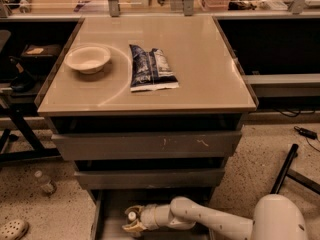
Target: Pick blue plastic bottle from bottom drawer and place on counter
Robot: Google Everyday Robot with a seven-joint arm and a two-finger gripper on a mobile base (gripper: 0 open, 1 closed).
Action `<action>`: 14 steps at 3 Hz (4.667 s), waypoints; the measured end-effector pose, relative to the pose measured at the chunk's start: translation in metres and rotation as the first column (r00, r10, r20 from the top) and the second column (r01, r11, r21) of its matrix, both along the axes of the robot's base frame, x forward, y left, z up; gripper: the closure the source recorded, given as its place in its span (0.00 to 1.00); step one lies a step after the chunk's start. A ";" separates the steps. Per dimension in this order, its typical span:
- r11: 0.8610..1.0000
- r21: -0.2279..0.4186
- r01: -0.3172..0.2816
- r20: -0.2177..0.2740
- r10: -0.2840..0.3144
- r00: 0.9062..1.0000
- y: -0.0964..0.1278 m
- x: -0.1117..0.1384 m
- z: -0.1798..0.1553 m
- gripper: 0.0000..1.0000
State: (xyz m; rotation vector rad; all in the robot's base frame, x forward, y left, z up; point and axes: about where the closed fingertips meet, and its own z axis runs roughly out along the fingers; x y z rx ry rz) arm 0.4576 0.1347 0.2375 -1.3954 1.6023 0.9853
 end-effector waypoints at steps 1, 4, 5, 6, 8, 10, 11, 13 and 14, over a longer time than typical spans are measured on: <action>1.000 0.017 0.017 -0.014 -0.017 1.000 -0.002 0.000 0.012 1.00; 0.991 0.047 0.123 -0.015 -0.122 0.992 -0.032 0.005 0.123 1.00; 0.992 0.060 0.108 0.032 -0.110 0.993 -0.035 0.006 0.163 1.00; 0.992 0.060 0.108 0.032 -0.110 0.993 -0.035 0.006 0.163 1.00; 0.986 0.091 0.138 0.065 -0.144 0.987 -0.034 -0.003 0.221 1.00; 0.987 0.063 0.151 0.152 -0.159 0.976 -0.045 -0.018 0.303 1.00; 0.987 0.062 0.150 0.152 -0.157 0.976 -0.044 -0.018 0.305 1.00; 0.986 0.085 0.143 0.193 -0.157 0.969 -0.053 -0.033 0.370 1.00; 0.989 0.081 0.124 0.239 -0.141 0.961 -0.058 -0.039 0.415 1.00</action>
Offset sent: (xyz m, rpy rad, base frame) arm 0.0105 -0.0301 0.0974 0.0353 0.0559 -0.1380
